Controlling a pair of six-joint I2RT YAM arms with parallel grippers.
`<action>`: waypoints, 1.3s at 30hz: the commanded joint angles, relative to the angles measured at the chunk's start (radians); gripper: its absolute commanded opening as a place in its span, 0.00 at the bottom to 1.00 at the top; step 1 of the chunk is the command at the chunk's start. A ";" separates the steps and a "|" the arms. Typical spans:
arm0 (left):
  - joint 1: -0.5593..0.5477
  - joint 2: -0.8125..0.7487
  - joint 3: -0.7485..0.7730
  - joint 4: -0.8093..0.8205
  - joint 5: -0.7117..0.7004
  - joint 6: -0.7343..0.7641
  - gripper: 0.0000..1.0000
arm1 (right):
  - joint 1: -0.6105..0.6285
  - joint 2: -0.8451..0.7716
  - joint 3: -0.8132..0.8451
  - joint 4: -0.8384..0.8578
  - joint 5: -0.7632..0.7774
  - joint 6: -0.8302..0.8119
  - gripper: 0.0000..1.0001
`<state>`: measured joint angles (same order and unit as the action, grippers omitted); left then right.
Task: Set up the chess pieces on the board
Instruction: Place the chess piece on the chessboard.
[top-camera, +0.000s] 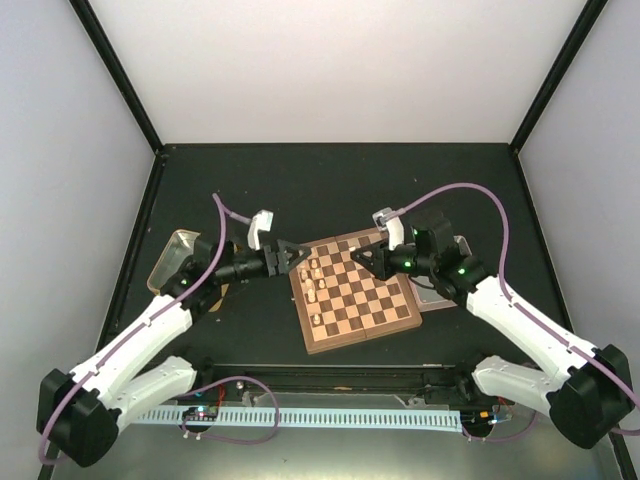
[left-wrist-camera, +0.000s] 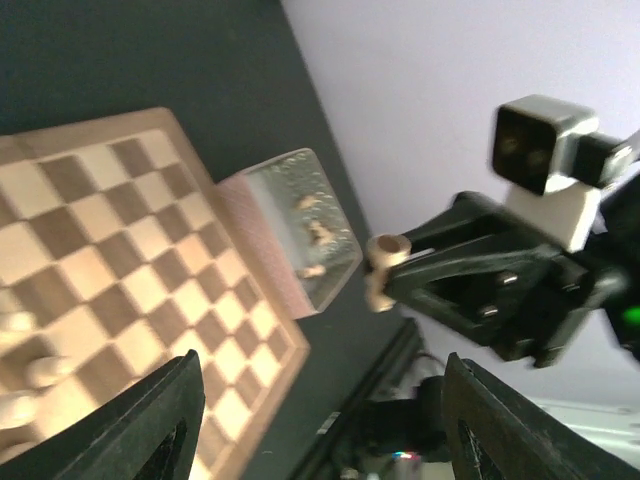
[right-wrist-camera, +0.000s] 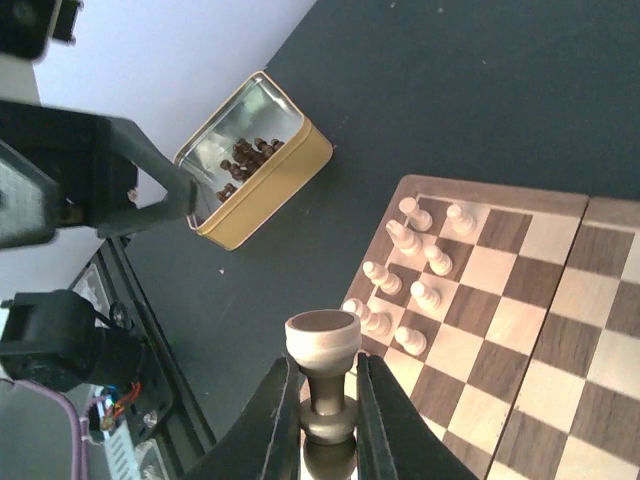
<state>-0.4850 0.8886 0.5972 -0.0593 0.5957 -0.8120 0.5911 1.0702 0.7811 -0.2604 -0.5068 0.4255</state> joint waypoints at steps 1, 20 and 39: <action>-0.024 0.058 0.157 0.013 0.118 -0.177 0.68 | 0.015 0.000 0.032 0.043 -0.014 -0.180 0.03; -0.125 0.268 0.281 -0.035 0.166 -0.210 0.53 | 0.161 0.035 0.129 0.005 0.125 -0.522 0.03; -0.130 0.330 0.286 0.049 0.211 -0.270 0.06 | 0.167 0.062 0.178 0.008 0.115 -0.454 0.09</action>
<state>-0.6083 1.2503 0.8810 -0.0727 0.7780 -1.0603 0.7483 1.1347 0.9070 -0.3004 -0.3992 -0.0921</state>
